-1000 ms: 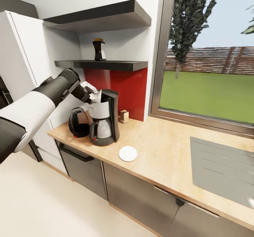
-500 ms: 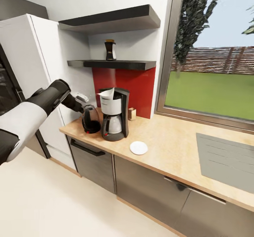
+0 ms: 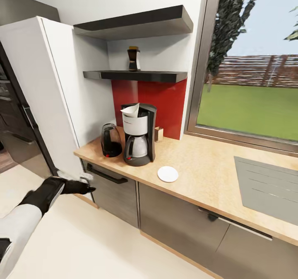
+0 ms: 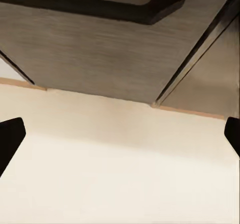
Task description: Set up a coffee station on the kitchen countertop: keep the coffee maker on the countertop, move the bottle of coffee from the kitchen shelf to the counter next to the coffee maker, place a paper coffee filter on top of the coffee maker, put the saucer next to the coffee maker with the coffee cup on the saucer, and place the electric kettle next to the coffee maker.
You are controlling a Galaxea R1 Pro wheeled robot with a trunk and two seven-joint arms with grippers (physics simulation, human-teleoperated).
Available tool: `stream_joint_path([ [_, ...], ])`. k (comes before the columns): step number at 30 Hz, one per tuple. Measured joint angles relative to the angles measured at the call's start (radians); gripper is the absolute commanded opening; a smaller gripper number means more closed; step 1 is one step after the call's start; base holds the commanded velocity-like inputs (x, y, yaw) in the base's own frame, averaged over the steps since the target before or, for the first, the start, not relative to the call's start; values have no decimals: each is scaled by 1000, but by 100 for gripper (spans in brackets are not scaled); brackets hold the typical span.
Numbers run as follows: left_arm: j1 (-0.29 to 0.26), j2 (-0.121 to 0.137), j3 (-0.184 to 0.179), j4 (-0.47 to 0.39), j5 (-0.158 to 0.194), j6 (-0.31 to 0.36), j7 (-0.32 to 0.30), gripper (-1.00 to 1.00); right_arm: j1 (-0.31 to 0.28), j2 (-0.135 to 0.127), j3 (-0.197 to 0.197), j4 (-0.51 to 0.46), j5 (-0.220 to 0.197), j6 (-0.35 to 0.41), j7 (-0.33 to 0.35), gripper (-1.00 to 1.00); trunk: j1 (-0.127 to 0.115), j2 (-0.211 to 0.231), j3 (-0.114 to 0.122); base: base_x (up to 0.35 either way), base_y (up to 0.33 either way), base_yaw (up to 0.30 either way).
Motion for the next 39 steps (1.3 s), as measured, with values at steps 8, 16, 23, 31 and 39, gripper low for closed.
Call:
stream_joint_path([
  [8,279,-4,192,12,-2,-262,25,100,0,-1,-1,7,-1,-1,0,100,0,0,0,0,0,0],
  [16,465,-49,207,60,2,-392,214,100,0,-1,-1,11,-2,-3,0,100,0,0,0,0,0,0],
  [23,479,-129,201,165,-8,-402,356,100,0,0,-2,10,-5,-23,7,100,0,0,0,0,0,0],
  [31,502,-148,200,175,-11,-445,361,100,0,0,-2,11,-4,-24,7,100,0,0,0,-49,281,-203],
  [39,504,-148,200,175,-11,-448,359,100,0,0,-2,11,-4,-25,7,100,0,0,0,117,309,-266],
])
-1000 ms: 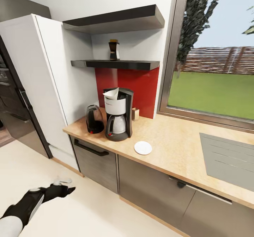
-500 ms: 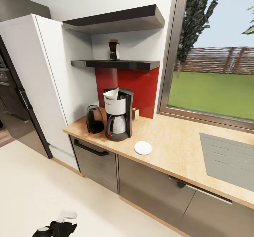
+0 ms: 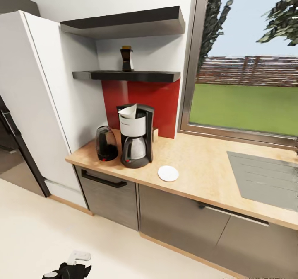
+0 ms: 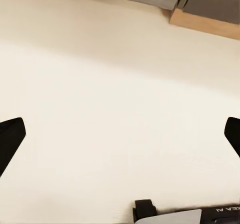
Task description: Set up a coffee station on the kitchen countertop: keep the coffee maker on the countertop, move the bottle of coffee from the kitchen shelf to the counter next to the coffee maker, place a paper coffee filter on top of the coffee maker, put the saucer next to the coffee maker with the coffee cup on the saucer, and place the electric kettle next to the coffee maker.
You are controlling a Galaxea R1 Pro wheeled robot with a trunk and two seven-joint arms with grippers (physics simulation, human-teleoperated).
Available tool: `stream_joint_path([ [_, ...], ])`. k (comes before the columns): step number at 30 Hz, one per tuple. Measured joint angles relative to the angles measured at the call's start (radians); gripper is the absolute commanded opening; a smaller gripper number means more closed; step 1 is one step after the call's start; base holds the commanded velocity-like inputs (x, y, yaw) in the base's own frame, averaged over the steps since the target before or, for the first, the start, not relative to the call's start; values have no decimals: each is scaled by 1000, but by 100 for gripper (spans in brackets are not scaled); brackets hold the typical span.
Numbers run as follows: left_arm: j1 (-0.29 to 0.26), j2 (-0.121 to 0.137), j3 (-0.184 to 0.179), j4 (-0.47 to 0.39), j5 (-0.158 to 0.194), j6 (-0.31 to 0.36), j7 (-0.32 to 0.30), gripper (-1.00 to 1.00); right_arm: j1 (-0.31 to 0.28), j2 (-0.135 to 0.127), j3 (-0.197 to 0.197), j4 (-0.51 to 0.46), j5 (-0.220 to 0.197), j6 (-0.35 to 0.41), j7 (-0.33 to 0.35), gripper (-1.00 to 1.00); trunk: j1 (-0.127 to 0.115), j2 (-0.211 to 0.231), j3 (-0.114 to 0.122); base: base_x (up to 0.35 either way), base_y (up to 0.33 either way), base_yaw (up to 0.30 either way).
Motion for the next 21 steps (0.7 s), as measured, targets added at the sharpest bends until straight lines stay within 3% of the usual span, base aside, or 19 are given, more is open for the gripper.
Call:
stream_joint_path([
  [21,0,0,-1,3,0,0,0,100,0,0,0,0,0,0,-1,100,0,0,0,28,333,-263],
])
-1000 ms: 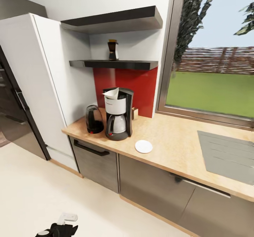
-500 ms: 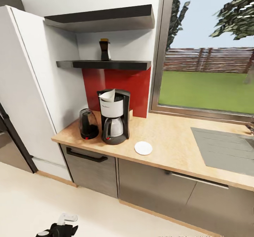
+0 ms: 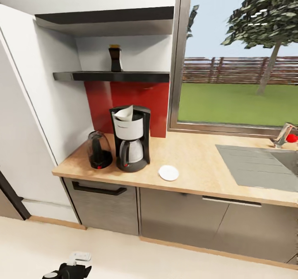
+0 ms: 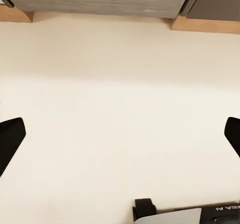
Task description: Set up a coffee station on the kitchen countertop: keep the coffee maker on the countertop, move the bottle of coffee from the kitchen shelf to the counter next to the coffee maker, place a paper coffee filter on top of the coffee maker, put the saucer next to the coffee maker with the coffee cup on the saucer, and place the electric kettle next to the coffee maker.
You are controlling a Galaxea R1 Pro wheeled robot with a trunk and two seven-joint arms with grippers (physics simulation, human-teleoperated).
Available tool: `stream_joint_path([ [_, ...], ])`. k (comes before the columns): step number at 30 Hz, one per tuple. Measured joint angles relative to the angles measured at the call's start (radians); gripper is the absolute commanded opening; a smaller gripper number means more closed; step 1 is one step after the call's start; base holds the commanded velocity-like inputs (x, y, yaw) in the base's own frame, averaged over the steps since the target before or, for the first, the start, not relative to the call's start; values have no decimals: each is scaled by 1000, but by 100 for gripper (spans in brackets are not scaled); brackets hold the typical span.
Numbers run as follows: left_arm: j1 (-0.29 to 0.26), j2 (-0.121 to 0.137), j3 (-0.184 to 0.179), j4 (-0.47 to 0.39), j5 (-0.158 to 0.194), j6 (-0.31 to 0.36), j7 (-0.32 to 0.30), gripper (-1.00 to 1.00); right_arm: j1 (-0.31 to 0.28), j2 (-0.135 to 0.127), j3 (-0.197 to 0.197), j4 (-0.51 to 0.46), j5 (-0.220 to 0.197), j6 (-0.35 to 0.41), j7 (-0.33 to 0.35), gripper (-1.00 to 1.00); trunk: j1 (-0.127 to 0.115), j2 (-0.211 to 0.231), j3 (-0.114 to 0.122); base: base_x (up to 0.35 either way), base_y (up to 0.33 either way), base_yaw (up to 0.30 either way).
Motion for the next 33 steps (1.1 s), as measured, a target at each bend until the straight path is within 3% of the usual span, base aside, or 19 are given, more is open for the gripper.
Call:
stream_joint_path([
  [23,2,2,0,0,-1,0,0,100,0,1,0,-1,0,0,-5,100,0,0,0,1,339,-17],
  [33,12,2,-2,-2,-2,0,0,100,0,1,0,-1,0,0,-5,100,0,0,0,141,319,0],
])
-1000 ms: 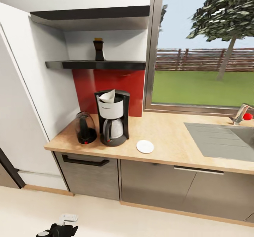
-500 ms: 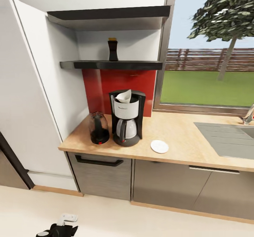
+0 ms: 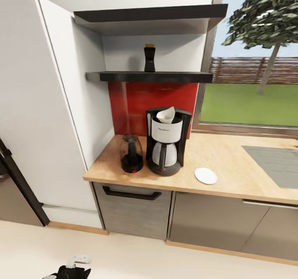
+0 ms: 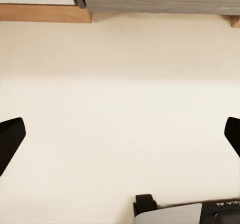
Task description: Set up a coffee station on the kitchen countertop: keep the coffee maker on the countertop, move the bottle of coffee from the kitchen shelf to the counter next to the coffee maker, place a paper coffee filter on top of the coffee maker, put the saucer next to the coffee maker with the coffee cup on the saucer, and place the electric kettle next to the coffee maker.
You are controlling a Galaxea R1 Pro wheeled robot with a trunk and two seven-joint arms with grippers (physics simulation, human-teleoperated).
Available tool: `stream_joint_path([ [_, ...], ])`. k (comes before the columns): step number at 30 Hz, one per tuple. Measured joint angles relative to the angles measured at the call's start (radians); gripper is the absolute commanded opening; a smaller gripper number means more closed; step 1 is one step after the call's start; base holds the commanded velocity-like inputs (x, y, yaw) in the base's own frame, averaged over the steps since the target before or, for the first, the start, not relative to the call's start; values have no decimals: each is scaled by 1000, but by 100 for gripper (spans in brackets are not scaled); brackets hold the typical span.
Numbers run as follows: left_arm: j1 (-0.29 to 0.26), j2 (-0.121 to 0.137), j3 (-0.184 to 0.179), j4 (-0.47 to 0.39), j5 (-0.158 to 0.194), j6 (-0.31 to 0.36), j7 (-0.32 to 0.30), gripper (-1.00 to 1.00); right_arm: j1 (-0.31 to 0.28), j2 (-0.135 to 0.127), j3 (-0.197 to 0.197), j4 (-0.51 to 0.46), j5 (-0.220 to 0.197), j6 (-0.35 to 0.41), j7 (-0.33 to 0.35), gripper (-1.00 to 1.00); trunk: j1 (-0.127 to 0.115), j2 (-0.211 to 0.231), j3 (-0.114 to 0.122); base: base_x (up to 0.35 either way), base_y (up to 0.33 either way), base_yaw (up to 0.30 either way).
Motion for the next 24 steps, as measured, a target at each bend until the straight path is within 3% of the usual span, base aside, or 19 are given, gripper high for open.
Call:
stream_joint_path([
  [17,8,8,-2,1,-2,5,3,100,0,-1,-2,0,0,0,0,100,0,0,0,56,322,-193],
  [24,106,11,6,10,-6,12,37,100,-6,6,7,-6,2,7,-2,100,0,0,0,0,68,-25],
])
